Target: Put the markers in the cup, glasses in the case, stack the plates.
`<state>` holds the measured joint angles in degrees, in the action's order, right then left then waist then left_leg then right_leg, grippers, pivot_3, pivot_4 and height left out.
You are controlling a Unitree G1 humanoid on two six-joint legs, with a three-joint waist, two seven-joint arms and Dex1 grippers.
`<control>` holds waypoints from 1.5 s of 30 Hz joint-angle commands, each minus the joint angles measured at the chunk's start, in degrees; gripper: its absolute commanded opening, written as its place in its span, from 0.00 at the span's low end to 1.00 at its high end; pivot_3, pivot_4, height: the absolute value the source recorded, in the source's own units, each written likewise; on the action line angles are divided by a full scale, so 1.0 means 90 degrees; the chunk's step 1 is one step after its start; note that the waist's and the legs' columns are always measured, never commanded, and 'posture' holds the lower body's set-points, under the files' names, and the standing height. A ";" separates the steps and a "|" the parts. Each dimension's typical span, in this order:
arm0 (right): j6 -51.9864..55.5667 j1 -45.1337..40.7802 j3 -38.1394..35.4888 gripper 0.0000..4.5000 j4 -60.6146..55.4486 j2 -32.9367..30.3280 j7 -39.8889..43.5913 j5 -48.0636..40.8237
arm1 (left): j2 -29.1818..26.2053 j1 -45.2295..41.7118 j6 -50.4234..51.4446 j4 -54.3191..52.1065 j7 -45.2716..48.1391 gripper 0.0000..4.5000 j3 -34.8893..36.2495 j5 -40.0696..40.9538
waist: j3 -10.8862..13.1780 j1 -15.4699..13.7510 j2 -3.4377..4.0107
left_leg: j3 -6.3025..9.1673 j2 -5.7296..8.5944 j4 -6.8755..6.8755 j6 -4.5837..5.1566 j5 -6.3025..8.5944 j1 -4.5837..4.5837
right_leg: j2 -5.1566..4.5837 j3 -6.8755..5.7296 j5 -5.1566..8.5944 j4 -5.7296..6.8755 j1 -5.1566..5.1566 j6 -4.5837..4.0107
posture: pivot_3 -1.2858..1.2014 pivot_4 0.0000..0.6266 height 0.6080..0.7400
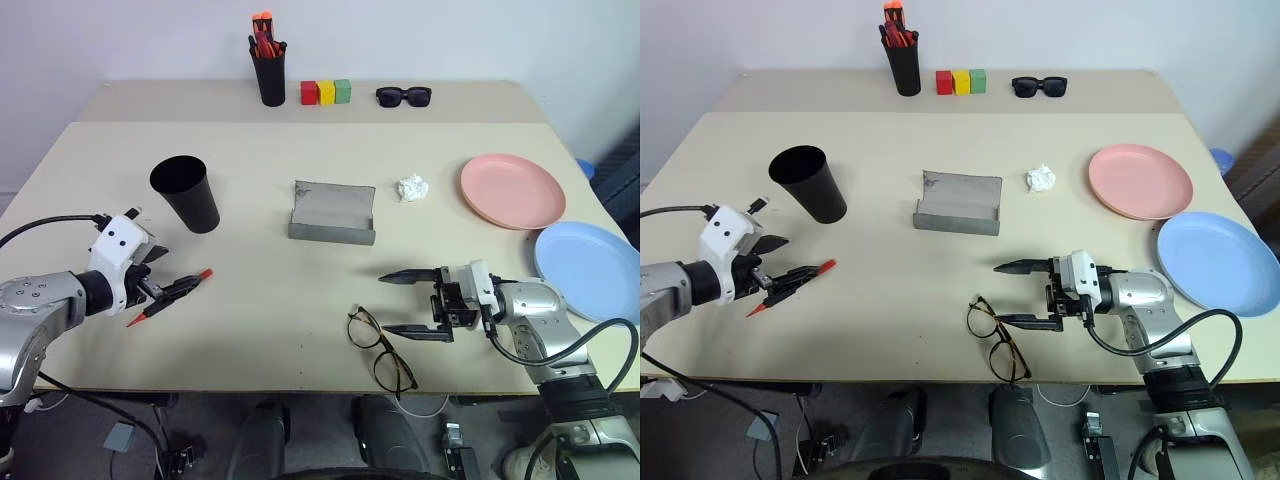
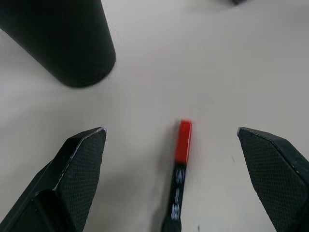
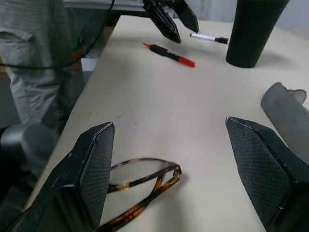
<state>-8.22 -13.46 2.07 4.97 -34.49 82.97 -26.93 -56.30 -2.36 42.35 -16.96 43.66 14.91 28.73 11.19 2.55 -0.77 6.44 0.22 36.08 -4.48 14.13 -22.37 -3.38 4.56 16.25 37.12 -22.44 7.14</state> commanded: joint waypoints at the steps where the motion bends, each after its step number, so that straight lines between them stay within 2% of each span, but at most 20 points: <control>1: -0.0263 -0.0204 0.0028 0.83 0.0152 0.0138 0.0103 0.0044 | -0.0388 -0.0074 0.0318 -0.0099 0.0280 1.00 0.0121 0.0045 | 0.0000 0.0001 -0.0001 | 0.0000 0.0000 0.0000 0.0000 0.0000 0.0000 | 0.0000 0.0000 0.0000 0.0000 0.0000 0.0000 | 0.52 0.24 1.00; 14: -0.0289 -0.0414 0.0074 0.83 0.0244 0.0435 -0.0083 0.0084 | -0.1585 0.0289 0.1132 -0.0377 0.0940 1.00 -0.0031 -0.0183 | 0.0012 0.0002 0.0000 | -0.0001 -0.0001 -0.0007 0.0000 0.0000 -0.0002 | 0.0001 0.0000 0.0000 0.0004 -0.0008 0.0000 | 0.52 0.24 1.00; 17: -0.0220 -0.0457 0.0094 0.83 0.0183 0.0496 -0.0170 0.0067 | -0.1915 0.0259 0.1347 -0.0277 0.1058 1.00 -0.0253 -0.0309 | 0.0014 0.0004 0.0000 | 0.0000 -0.0001 -0.0006 0.0000 0.0000 -0.0001 | 0.0002 0.0000 0.0001 0.0006 -0.0008 -0.0001 | 0.52 0.24 1.00; 22: -0.0074 -0.0503 0.0114 0.83 0.0029 0.0507 -0.0276 0.0051 | -0.2160 -0.0442 0.1960 -0.0012 0.1022 1.00 -0.0997 -0.0418 | 0.0016 0.0001 0.0001 | -0.0001 -0.0001 -0.0006 0.0000 0.0000 -0.0001 | 0.0004 0.0000 0.0001 0.0007 -0.0008 0.0000 | 0.52 0.24 1.00; 29: 0.0074 -0.0444 0.0074 0.83 -0.0146 0.0498 -0.0422 0.0016 | -0.2134 -0.1297 0.2403 -0.0010 0.1048 1.00 -0.1744 -0.0491 | 0.0018 0.0005 0.0000 | 0.0000 -0.0001 -0.0006 0.0000 0.0000 -0.0004 | 0.0006 0.0001 0.0000 0.0011 -0.0013 0.0001 | 0.52 0.24 1.00; 37: 0.0083 -0.0315 0.0069 0.83 -0.0278 0.0492 -0.0552 0.0022 | -0.2170 -0.1612 0.2506 -0.0053 0.1111 1.00 -0.2417 -0.0683 | 0.0019 0.0008 -0.0001 | 0.0000 -0.0001 -0.0005 0.0000 0.0000 -0.0005 | 0.0007 0.0001 0.0000 0.0012 -0.0013 0.0001 | 0.52 0.24 1.00; 45: 0.0185 -0.0217 0.0071 0.83 -0.0509 0.0489 -0.0758 0.0023 | -0.1668 -0.2312 0.2735 0.0175 0.0896 1.00 -0.2908 -0.0894 | 0.0019 0.0000 -0.0002 | 0.0000 -0.0001 0.0002 0.0000 0.0000 -0.0005 | 0.0007 0.0001 0.0000 0.0014 -0.0010 0.0002 | 0.52 0.24 1.00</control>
<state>-6.54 -15.66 3.19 2.67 -30.20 76.62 -25.95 -71.35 -21.94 66.23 -15.57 52.21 -11.00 21.85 11.36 2.56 -0.79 6.44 0.21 36.08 -4.48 14.13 -22.41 -3.31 4.57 16.26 37.24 -22.53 7.16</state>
